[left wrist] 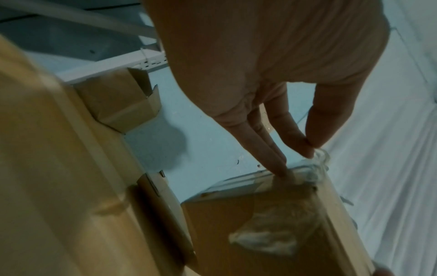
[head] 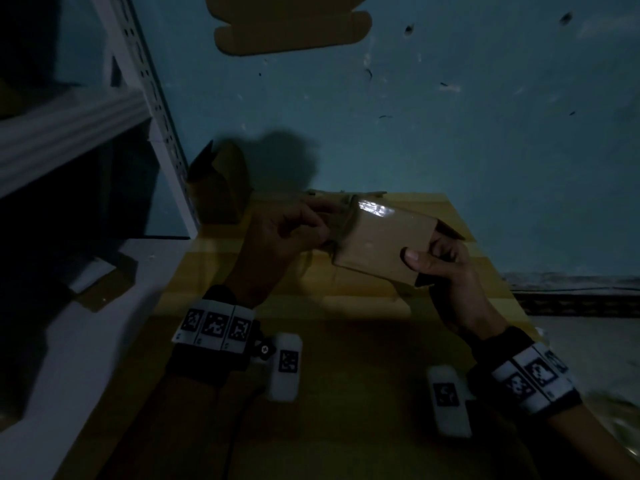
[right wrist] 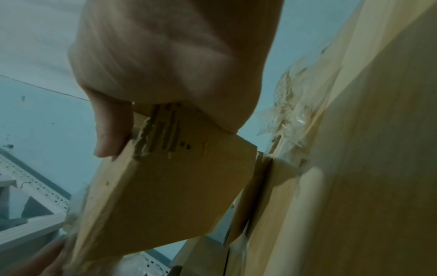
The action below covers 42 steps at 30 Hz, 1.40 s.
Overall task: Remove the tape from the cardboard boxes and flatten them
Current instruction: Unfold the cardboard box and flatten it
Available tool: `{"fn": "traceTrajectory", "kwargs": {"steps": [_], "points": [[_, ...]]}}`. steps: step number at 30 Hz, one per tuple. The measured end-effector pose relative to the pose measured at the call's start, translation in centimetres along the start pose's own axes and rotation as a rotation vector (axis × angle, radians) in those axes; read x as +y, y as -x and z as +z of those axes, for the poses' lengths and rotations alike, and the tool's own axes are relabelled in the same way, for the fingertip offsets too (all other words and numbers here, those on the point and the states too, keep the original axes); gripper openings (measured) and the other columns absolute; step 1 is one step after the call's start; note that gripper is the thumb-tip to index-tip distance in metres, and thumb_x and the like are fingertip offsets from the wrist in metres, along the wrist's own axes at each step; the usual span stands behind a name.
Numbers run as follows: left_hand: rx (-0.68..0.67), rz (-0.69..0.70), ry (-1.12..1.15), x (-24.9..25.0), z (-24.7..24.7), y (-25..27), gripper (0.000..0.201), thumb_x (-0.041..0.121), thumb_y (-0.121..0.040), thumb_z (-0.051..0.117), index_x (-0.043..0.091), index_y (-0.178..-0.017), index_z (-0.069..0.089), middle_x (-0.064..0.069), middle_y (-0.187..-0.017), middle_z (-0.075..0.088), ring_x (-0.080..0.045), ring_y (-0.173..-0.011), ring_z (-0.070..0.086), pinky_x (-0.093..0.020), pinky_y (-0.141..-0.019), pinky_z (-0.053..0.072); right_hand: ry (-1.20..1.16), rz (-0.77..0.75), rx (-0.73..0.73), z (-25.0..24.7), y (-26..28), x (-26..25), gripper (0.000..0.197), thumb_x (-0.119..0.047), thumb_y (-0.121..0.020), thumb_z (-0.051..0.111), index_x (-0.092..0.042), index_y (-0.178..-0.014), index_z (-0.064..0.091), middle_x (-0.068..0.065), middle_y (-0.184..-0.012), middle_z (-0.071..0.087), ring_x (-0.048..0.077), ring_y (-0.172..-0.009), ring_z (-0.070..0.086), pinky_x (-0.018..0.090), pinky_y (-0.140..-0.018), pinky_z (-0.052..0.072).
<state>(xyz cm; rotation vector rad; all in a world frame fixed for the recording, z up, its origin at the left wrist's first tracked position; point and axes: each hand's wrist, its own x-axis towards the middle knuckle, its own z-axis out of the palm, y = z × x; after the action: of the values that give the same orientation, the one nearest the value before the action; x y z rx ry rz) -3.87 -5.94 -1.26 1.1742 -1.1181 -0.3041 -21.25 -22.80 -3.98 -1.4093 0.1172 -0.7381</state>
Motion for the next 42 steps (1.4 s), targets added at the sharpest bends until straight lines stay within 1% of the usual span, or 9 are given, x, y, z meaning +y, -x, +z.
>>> {"fn": "traceTrajectory", "kwargs": {"steps": [5,10,14,18,26,32,37,40,42], "points": [[-0.007,-0.057,0.105,0.1,-0.2,0.0,0.01,0.022,-0.08,0.067,0.024,-0.075,0.076,0.005,-0.113,0.072,-0.02,-0.105,0.068,-0.03,-0.083,0.056,-0.003,-0.007,-0.004,-0.1,0.0,0.1,0.038,-0.012,-0.078,0.062,-0.016,-0.115,0.067,-0.007,-0.096,0.075,0.012,-0.084,0.07,0.025,-0.054,0.054],[-0.008,-0.099,0.169,0.2,0.0,0.0,0.024,0.008,-0.086,0.06,0.023,-0.073,0.074,0.006,-0.112,0.071,-0.019,-0.105,0.068,-0.029,-0.082,0.055,-0.029,-0.019,-0.019,0.1,0.0,0.4,0.039,-0.015,-0.074,0.07,-0.023,-0.111,0.072,-0.006,-0.099,0.076,0.014,-0.09,0.071,0.025,-0.058,0.055],[0.006,-0.127,0.195,0.0,0.1,0.0,0.011,0.018,-0.082,0.065,0.021,-0.075,0.072,-0.002,-0.107,0.072,-0.025,-0.102,0.067,-0.034,-0.084,0.056,-0.028,-0.008,-0.021,0.1,-0.1,0.5,0.035,-0.013,-0.076,0.066,-0.024,-0.108,0.074,-0.007,-0.095,0.075,0.013,-0.084,0.07,0.026,-0.056,0.054],[0.075,-0.181,0.275,-0.3,0.3,-0.2,0.021,0.008,-0.085,0.055,0.016,-0.072,0.069,-0.005,-0.111,0.071,-0.021,-0.099,0.068,-0.03,-0.077,0.057,-0.005,0.007,-0.014,-0.3,-0.2,0.7,0.033,-0.02,-0.077,0.067,-0.033,-0.105,0.077,-0.005,-0.098,0.073,0.017,-0.086,0.068,0.03,-0.058,0.051],[0.088,-0.201,0.284,-0.4,0.4,-0.4,0.026,0.009,-0.084,0.054,0.018,-0.068,0.073,-0.006,-0.109,0.071,-0.022,-0.096,0.07,-0.035,-0.085,0.059,0.023,0.051,0.031,-0.7,-0.3,0.8,0.037,-0.019,-0.081,0.061,-0.014,-0.116,0.069,-0.001,-0.099,0.071,0.021,-0.085,0.065,0.034,-0.066,0.046],[0.17,-0.234,0.374,-0.4,-0.2,-0.2,0.031,0.015,-0.086,0.048,0.013,-0.064,0.07,-0.015,-0.094,0.07,-0.03,-0.091,0.07,-0.045,-0.083,0.059,0.081,0.046,0.031,-0.3,-0.3,0.4,0.039,-0.023,-0.08,0.064,-0.018,-0.118,0.068,-0.007,-0.101,0.074,0.014,-0.089,0.068,0.032,-0.065,0.049],[0.386,-0.13,0.029,0.0,-0.7,-0.4,0.017,0.028,-0.093,0.055,0.014,-0.088,0.064,-0.015,-0.1,0.07,-0.029,-0.098,0.069,-0.041,-0.085,0.057,0.113,0.032,-0.013,-0.2,-0.1,0.2,0.044,-0.019,-0.077,0.074,-0.017,-0.121,0.067,-0.004,-0.105,0.077,0.012,-0.096,0.072,0.023,-0.064,0.055],[0.223,-0.004,-0.295,0.8,-0.8,-1.0,0.028,0.034,-0.086,0.07,0.017,-0.105,0.063,-0.013,-0.112,0.065,-0.025,-0.107,0.064,-0.044,-0.092,0.055,0.132,0.046,-0.028,-0.1,0.1,0.4,0.042,-0.016,-0.08,0.074,-0.017,-0.121,0.068,-0.003,-0.107,0.078,0.014,-0.098,0.073,0.024,-0.068,0.056],[0.098,0.209,-0.669,1.7,-0.4,-1.3,0.039,0.037,-0.08,0.078,0.015,-0.111,0.066,-0.006,-0.115,0.065,-0.018,-0.109,0.06,-0.036,-0.094,0.049,0.153,0.059,-0.031,0.0,0.0,0.6,0.046,-0.013,-0.081,0.08,-0.013,-0.126,0.067,0.002,-0.112,0.077,0.02,-0.104,0.073,0.036,-0.076,0.06]]}}
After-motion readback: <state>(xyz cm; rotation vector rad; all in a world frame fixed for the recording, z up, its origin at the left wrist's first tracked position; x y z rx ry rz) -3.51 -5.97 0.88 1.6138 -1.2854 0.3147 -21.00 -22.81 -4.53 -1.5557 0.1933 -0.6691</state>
